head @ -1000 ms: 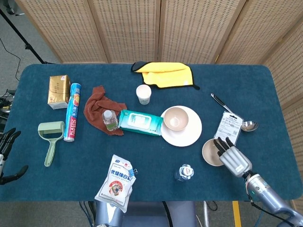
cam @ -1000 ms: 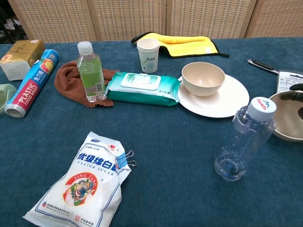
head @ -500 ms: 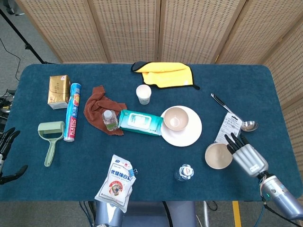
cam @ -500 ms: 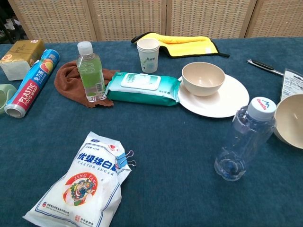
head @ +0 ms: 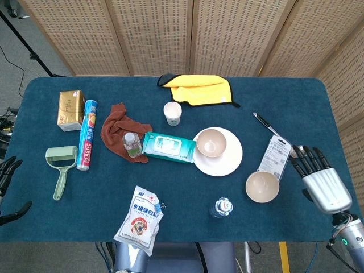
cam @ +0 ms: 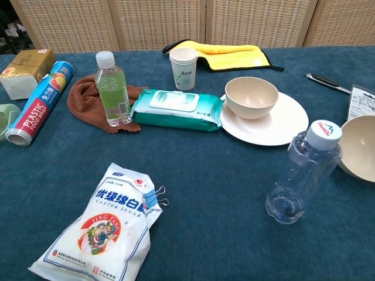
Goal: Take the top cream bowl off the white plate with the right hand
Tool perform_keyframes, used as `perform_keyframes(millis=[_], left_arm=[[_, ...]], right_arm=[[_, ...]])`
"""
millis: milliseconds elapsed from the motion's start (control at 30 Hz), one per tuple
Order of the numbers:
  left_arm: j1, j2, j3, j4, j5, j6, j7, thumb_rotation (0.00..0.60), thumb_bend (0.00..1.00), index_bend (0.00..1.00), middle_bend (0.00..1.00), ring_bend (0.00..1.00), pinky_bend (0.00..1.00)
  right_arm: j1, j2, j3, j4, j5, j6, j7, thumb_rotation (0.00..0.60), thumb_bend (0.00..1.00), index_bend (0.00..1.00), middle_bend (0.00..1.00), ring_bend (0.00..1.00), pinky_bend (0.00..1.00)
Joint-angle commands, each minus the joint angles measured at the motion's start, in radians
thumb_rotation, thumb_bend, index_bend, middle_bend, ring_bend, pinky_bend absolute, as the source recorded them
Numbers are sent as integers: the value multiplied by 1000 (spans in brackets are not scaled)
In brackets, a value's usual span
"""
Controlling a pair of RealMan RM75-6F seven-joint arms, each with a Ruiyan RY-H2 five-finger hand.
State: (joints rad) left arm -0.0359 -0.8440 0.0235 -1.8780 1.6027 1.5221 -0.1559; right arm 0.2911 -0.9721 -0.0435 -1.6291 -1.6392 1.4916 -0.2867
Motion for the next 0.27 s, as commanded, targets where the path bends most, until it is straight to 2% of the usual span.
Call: perform_keyframes(millis=[33,133,267], left_arm=[[9,-4,4,4,9,14,-1,600,255,0,0,0,0],[15,-8,6,10,18,27,0,600,254,0,0,0,0],[20,-15,8,21,37,42,0,600,249,0,0,0,0]], right_arm=[[-71,-47,7,-13,2,77,108,600,0,155,0,0,86],[-105,-76,2,-26,17,98,159,600,0,154,0,0,75],[-139,-110,-8,-50,33,101,136,600,0,138,0,0,73]])
